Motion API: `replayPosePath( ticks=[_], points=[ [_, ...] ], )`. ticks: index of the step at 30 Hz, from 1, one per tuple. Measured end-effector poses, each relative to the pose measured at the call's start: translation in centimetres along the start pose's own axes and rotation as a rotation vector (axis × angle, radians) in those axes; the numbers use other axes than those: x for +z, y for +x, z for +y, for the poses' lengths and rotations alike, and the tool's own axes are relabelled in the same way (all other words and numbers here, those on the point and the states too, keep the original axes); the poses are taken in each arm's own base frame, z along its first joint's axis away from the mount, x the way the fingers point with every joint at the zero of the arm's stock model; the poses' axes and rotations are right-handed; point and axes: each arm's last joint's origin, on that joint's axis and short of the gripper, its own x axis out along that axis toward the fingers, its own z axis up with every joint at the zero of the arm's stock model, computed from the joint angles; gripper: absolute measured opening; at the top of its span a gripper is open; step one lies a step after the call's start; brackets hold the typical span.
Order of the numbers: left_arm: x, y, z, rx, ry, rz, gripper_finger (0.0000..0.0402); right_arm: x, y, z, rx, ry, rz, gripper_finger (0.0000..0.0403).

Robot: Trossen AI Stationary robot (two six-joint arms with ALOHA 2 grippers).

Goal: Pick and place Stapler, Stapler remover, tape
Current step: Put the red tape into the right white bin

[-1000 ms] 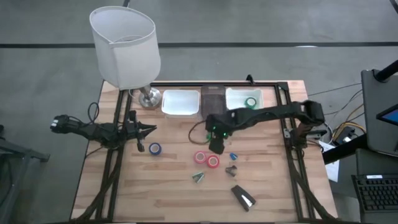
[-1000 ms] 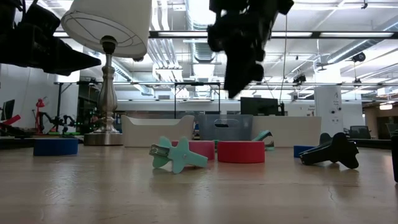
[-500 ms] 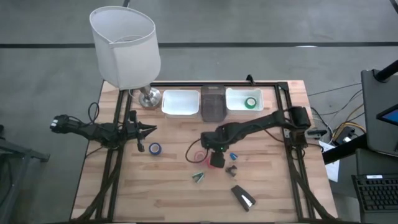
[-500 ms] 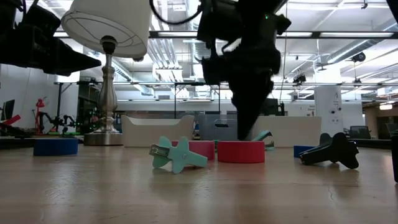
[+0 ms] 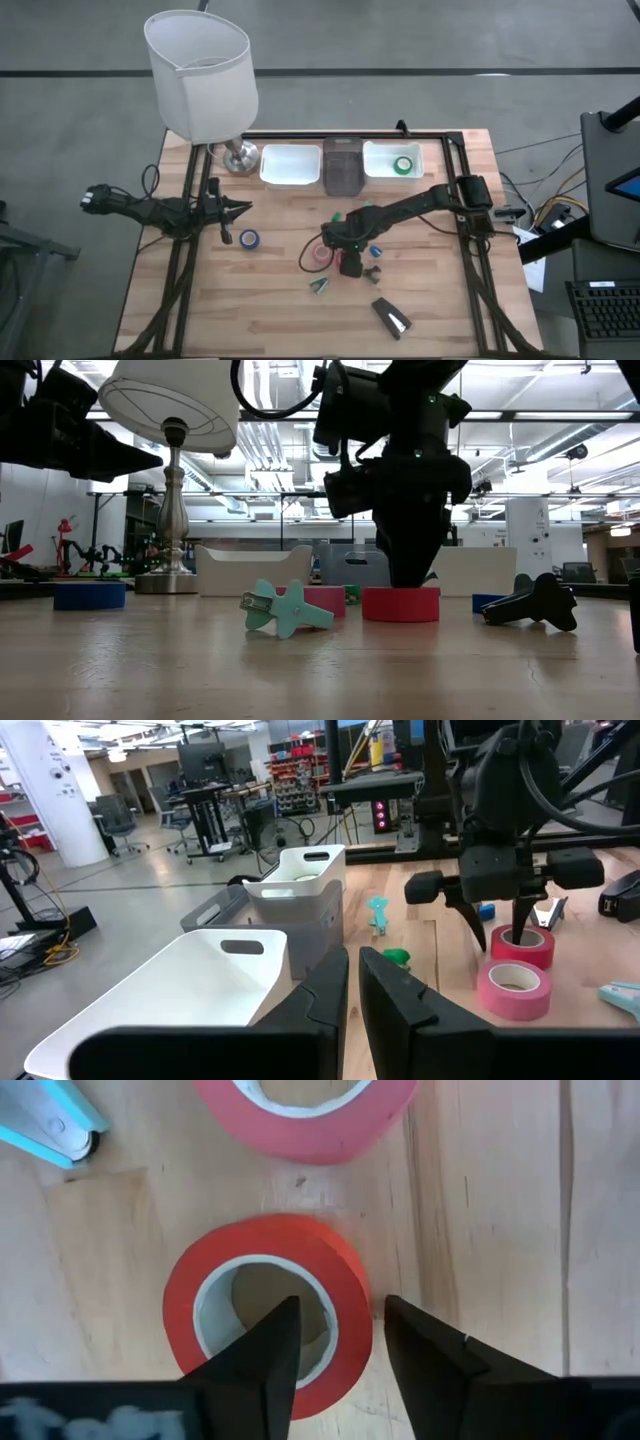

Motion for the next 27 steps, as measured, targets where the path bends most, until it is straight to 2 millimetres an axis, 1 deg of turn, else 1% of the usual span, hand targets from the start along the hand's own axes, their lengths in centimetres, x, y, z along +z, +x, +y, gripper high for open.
replayPosePath(
  ticks=[11, 13, 16, 18, 21, 23, 27],
  points=[
    [0.0, 0.0, 0.0, 0.0, 0.0, 0.0, 0.0032, 0.1, -0.2, -0.2, 0.004, -0.016, -0.005, 0.0044],
    [0.0, 0.0, 0.0, 0.0, 0.0, 0.0, 0.0032, 0.1, -0.3, -0.4, 0.004, -0.011, -0.006, 0.0037],
    [0.0, 0.0, 0.0, 0.0, 0.0, 0.0, 0.0032, 0.2, -1.0, -0.8, 0.001, 0.0, -0.009, 0.0039],
    [0.0, 0.0, 0.0, -0.001, 0.0, 0.0, 0.0032, 0.1, -2.0, -1.1, 0.002, 0.01, -0.019, 0.0046],
    [0.0, 0.0, 0.0, 0.0, 0.0, 0.0, 0.0032, 0.0, -4.2, -1.8, -0.009, 0.03, -0.049, 0.005],
    [0.0, 0.0, 0.0, -0.001, 0.0, 0.0, 0.0032, -0.1, -5.9, -2.4, -0.023, 0.047, -0.079, 0.0049],
    [0.0, 0.0, 0.0, 0.0, 0.0, 0.0, 0.0032, -0.8, -9.9, -4.4, -0.092, 0.095, -0.143, 0.0045]
  ],
)
